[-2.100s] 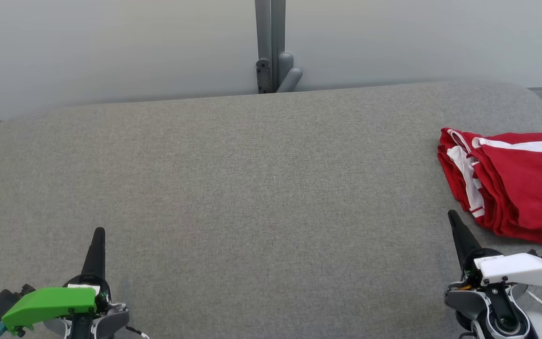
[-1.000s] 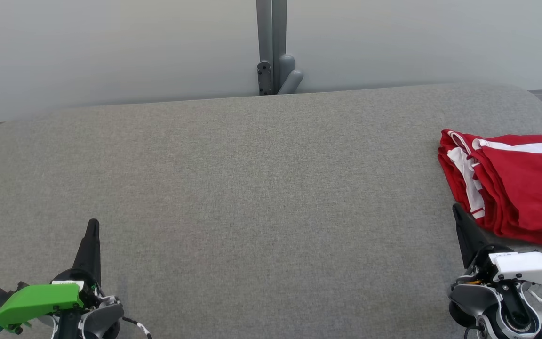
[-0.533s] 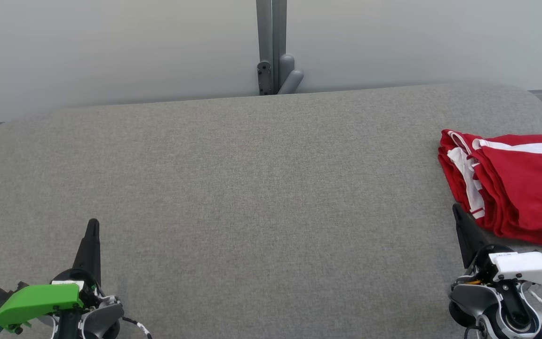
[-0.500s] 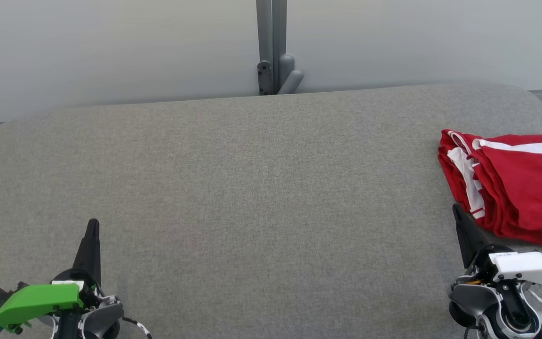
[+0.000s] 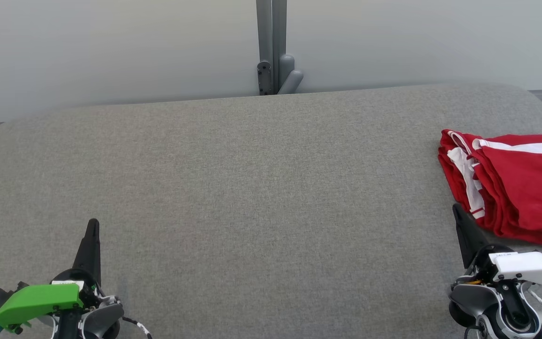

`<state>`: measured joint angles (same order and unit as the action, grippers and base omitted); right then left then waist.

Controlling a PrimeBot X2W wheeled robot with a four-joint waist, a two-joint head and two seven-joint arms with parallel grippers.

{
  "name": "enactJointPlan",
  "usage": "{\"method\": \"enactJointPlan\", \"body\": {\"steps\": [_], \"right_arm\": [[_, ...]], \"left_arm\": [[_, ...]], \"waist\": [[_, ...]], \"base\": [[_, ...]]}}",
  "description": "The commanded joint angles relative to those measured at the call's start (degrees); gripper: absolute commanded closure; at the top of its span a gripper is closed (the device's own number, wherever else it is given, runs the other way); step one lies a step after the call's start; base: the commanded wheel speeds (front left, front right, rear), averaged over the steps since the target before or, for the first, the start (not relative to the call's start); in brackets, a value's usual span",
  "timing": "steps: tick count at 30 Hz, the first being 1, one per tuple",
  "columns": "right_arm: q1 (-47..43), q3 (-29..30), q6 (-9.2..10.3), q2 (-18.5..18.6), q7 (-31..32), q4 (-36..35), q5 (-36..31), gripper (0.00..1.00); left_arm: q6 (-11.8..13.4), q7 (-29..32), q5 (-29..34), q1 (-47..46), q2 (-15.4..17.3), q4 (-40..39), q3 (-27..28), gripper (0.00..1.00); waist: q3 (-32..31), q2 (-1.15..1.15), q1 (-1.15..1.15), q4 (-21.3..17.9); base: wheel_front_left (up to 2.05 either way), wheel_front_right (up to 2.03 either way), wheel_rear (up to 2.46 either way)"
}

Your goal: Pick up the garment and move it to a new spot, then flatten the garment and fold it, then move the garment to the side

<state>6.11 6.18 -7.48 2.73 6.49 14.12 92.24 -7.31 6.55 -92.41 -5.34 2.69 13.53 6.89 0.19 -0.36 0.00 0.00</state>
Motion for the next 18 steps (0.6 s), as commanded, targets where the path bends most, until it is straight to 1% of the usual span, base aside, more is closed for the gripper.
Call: {"method": "enactJointPlan", "body": {"steps": [1,18], "right_arm": [[0.2,0.1,-0.02,0.3,0.2,-0.3,0.4,1.0],[0.2,0.1,-0.02,0.3,0.2,-0.3,0.4,1.0]], "left_arm": [[-0.4,0.2,-0.1,-0.7,0.4,-0.1,0.0,1.0],[-0.4,0.2,-0.1,-0.7,0.4,0.0,0.0,1.0]], "waist": [[0.0,0.36,0.0,0.0],[0.0,0.36,0.0,0.0]], "base": [[0.0,0.0,0.0],[0.0,0.0,0.0]]}}
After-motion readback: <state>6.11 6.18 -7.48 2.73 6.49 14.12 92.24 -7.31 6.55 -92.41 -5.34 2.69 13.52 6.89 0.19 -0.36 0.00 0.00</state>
